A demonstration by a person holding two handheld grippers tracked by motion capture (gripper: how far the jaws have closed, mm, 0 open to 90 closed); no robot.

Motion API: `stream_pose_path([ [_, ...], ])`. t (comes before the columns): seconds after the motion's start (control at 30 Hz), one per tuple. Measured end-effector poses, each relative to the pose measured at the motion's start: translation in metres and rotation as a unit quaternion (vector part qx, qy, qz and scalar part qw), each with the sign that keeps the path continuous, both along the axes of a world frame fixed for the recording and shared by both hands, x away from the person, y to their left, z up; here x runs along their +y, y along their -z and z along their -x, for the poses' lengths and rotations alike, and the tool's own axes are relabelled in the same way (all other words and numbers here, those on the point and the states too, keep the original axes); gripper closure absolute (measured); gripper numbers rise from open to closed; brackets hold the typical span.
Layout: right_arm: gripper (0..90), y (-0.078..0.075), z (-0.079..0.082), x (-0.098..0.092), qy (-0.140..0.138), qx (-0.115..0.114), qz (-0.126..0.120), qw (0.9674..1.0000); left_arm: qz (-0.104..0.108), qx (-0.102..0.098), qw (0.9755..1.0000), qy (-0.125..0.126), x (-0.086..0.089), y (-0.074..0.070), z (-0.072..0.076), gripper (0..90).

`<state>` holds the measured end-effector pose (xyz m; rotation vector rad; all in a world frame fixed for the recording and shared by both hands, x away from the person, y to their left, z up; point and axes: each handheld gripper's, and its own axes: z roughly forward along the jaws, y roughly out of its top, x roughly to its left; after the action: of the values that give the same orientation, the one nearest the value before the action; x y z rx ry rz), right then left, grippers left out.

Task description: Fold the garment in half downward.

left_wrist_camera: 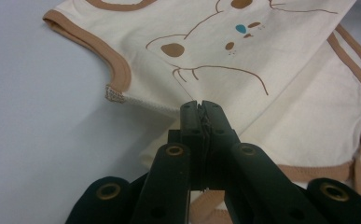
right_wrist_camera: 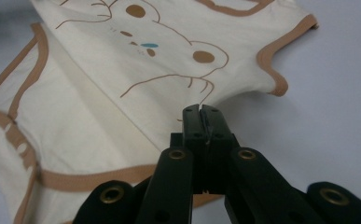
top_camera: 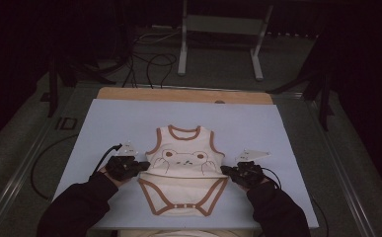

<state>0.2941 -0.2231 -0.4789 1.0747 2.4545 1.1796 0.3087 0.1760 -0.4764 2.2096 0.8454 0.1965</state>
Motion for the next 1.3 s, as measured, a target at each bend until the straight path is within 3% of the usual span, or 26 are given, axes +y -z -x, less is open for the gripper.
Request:
stream_pose_path([
  [0.5,90.0,0.010,0.020,-0.003,-0.006,0.018,0.003,0.9998,-0.002,0.003,0.9999,0.014,0.000,0.011,0.029,89.9],
  [0.97,90.0,0.023,0.032,-0.005,-0.013,0.029,0.003,0.9995,-0.008,0.030,0.9994,0.018,0.002,0.026,0.034,89.8],
  [1.3,90.0,0.035,0.032,-0.001,-0.018,0.044,0.024,0.9986,-0.007,0.043,0.9987,0.024,0.003,0.036,0.033,89.7],
])
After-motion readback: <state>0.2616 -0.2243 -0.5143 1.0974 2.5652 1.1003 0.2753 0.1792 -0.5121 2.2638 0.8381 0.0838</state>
